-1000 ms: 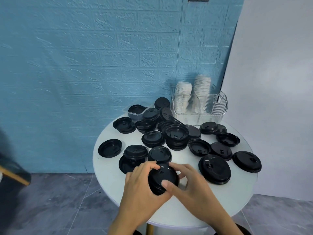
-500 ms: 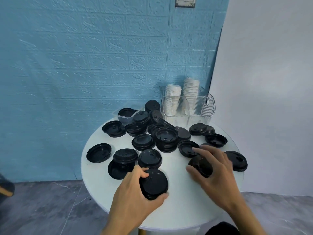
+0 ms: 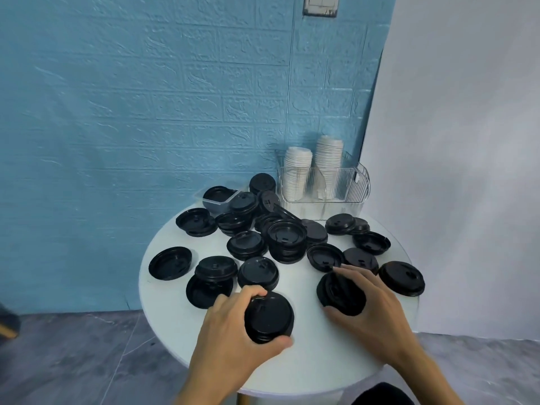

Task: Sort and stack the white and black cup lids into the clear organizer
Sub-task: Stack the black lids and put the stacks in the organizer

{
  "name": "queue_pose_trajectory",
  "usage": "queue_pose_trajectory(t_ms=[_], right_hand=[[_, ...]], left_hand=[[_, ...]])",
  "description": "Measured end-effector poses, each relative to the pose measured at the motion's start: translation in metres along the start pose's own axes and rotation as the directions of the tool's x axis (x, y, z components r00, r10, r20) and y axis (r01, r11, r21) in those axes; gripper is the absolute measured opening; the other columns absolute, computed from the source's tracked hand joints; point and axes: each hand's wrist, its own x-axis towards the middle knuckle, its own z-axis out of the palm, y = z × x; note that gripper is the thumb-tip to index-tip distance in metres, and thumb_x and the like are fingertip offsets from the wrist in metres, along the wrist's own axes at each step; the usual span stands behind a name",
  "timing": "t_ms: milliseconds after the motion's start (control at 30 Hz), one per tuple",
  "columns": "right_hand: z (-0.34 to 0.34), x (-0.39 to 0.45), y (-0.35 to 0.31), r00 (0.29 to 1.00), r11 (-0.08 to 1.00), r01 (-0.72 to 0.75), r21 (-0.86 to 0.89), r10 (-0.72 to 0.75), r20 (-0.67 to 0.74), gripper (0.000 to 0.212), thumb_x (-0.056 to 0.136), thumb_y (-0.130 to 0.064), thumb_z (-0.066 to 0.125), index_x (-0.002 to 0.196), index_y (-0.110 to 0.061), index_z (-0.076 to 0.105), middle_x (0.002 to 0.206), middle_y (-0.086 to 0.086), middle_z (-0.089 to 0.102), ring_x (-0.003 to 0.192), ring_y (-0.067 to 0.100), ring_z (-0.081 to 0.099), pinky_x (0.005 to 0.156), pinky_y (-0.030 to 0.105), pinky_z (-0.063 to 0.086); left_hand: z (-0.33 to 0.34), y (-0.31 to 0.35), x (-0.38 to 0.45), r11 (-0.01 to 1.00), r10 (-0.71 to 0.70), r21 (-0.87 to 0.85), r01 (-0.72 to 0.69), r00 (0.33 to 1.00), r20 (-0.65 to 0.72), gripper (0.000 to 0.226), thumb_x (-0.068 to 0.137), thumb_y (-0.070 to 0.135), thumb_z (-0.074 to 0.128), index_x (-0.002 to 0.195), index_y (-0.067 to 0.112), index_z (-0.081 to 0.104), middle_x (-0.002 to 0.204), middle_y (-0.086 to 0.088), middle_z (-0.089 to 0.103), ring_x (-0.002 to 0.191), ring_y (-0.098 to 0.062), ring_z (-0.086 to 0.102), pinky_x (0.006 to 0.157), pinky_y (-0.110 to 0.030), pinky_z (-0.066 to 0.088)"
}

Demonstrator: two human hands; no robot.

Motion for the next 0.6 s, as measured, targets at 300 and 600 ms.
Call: queue_pose_trajectory(t_ms=[300,600], right_hand=[[0.004,-0.017,-0.031,0.986,0.985,0.157,0.077,-0.161,0.046,0.068,0.069,-0.051,0.070,0.135,-0.048,0.051,0.146,-0.029,0.039,0.135,-0.001,0.043,0.107,0.021,0.037],[0.019,-0.038,-0.052,0.973,0.969,0.223,-0.110,-0.213,0.093,0.063,0.066,-0.059,0.069,0.124,-0.038,0.057,0.132,-0.026,0.046,0.103,-0.001,0.051,0.089,0.011,0.036]], left_hand=[[0.002,-0.009,0.001,0.995,0.053,0.081,-0.054,0.999,0.009,0.076,0.058,0.071,0.067,0.127,0.056,0.039,0.109,0.044,0.048,0.107,0.003,0.039,0.080,-0.008,0.038],[-0.003,-0.007,0.001,0.999,0.007,-0.032,-0.011,0.992,-0.128,0.078,0.053,0.064,0.071,0.125,0.058,0.042,0.105,0.041,0.052,0.106,0.005,0.049,0.081,-0.009,0.037]])
